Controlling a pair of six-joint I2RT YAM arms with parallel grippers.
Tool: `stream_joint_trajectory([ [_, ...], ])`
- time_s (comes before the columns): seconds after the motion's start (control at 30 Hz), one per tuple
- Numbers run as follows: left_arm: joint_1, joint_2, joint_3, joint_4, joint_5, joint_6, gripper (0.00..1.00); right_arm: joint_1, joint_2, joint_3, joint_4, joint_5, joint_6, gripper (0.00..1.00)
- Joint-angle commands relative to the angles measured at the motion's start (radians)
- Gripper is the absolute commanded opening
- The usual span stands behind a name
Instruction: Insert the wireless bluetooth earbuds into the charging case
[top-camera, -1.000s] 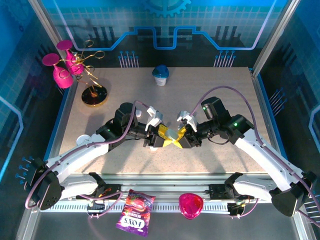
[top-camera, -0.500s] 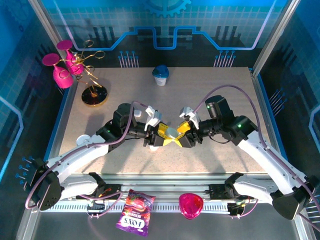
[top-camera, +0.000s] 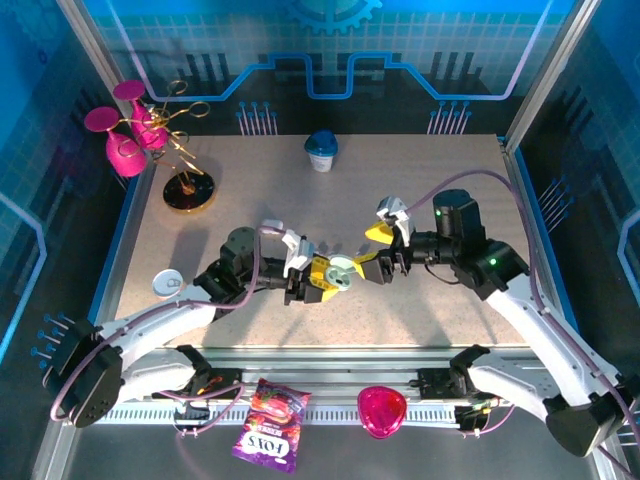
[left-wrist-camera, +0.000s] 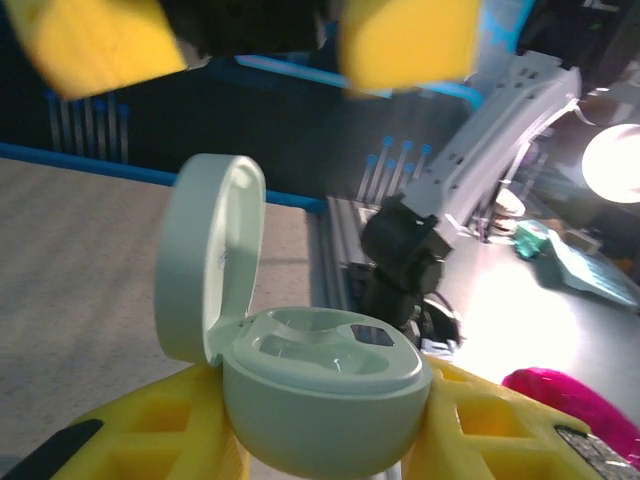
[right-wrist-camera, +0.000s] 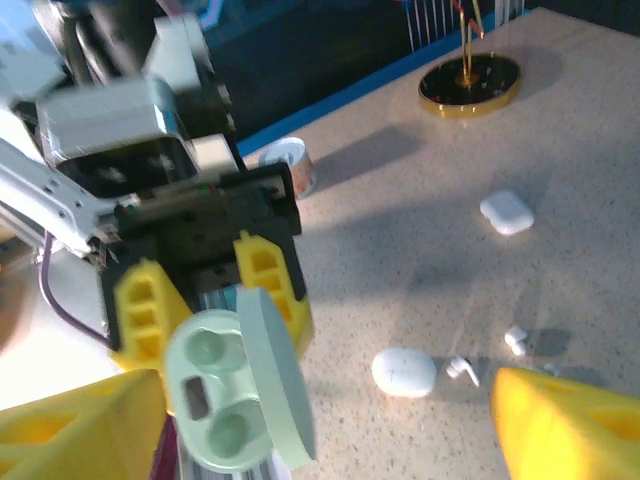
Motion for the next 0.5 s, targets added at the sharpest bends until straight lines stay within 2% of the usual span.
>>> stream_joint_trajectory([
  [0.0, 0.0, 0.01, -0.045, 0.254, -0.132, 0.036, 0.2, -0.038, -0.055, -0.062, 0.22, -0.036, 0.127, 0.92],
  [0.07, 0.0, 0.022, -0.052, 0.306, -0.174, 0.035, 0.2, -0.071, -0.073, -0.107, 0.325, -0.032, 0.231, 0.95],
  [0.17, 0.002, 0.041, -0.067, 0.391, -0.235, 0.038, 0.21, -0.135, -0.087, -0.178, 0.417, 0.076, 0.392, 0.95],
  [0.23, 0.004, 0.055, -0.083, 0.453, -0.252, 0.038, 0.22, -0.174, -0.086, -0.201, 0.4, 0.161, 0.458, 0.95],
  [0.33, 0.012, 0.089, -0.1, 0.544, -0.238, 0.02, 0.2, -0.22, -0.066, -0.216, 0.333, 0.221, 0.487, 0.93],
  [0.47, 0.041, 0.187, -0.122, 0.762, -0.225, -0.1, 0.18, -0.226, -0.012, -0.211, 0.223, 0.299, 0.464, 0.92],
])
